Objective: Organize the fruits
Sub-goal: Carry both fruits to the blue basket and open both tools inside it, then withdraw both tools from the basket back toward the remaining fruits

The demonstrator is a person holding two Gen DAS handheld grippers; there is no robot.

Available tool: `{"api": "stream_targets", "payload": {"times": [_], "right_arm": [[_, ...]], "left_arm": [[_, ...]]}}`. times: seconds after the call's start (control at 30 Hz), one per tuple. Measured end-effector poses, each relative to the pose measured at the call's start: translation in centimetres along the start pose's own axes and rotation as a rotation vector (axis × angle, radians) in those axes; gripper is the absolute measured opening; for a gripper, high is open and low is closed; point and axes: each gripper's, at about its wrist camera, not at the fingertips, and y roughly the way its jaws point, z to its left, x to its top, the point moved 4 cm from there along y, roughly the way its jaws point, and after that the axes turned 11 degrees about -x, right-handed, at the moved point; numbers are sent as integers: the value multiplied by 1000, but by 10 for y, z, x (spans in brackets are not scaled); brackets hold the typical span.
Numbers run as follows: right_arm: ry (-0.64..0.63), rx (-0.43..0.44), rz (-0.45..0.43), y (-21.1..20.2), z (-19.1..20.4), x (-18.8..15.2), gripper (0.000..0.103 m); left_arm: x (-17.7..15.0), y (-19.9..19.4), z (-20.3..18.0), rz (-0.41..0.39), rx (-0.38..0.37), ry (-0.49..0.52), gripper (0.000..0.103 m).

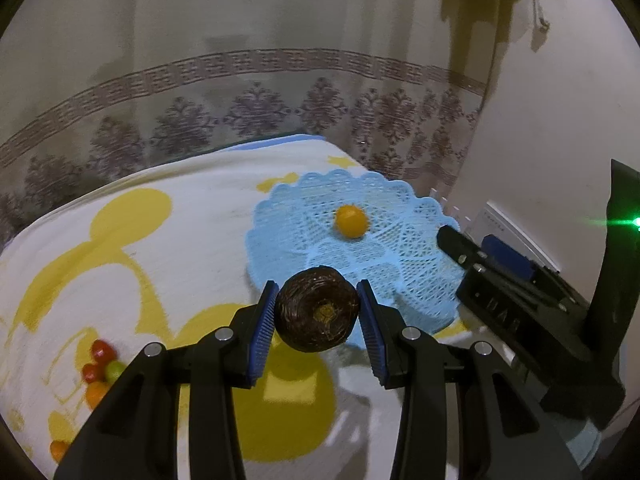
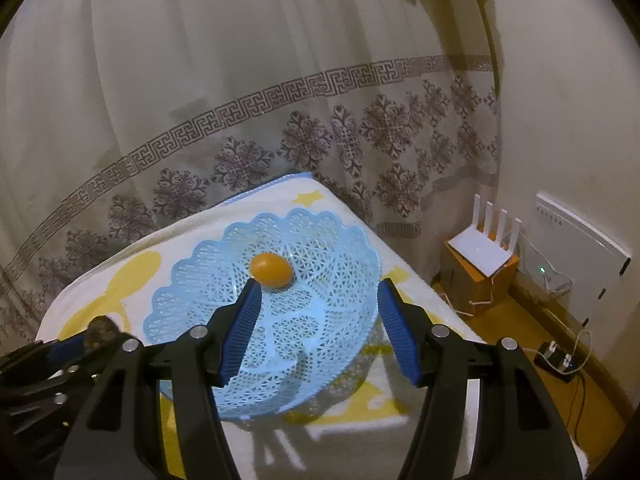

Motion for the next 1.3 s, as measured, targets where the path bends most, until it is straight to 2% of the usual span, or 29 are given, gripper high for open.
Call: {"api": "stream_targets", "payload": {"times": [0.23,0.3,0.37,0.4,0.8,0.9,1.0,1.3], "right_arm": [[2,-14,14,6,-1,-2,62],[3,-27,19,8,-3,-3,62],[18,-42,22,11,-7,-3,62],[25,-43,25,12,-9,-2,62],[20,-45,4,8,-5,-6,62],[7,-29,-16,4,-1,-6,63],[-12,-10,-34,0,6,-8,69],[-46,41,-66,-11,19,-10,69]], "left_arm": [[2,27,-3,27,-7,16,41],[2,31,-3,27,2,23,49],[4,31,3,3,32,17,75],[5,29,7,-12,40,9,79],[1,10,37,-38,118,-53,82],[-1,1,40,-48,137,-55,85],[-3,-7,42,-52,155,-53,85],[-14,-41,63,-71,203,-98,85]]}}
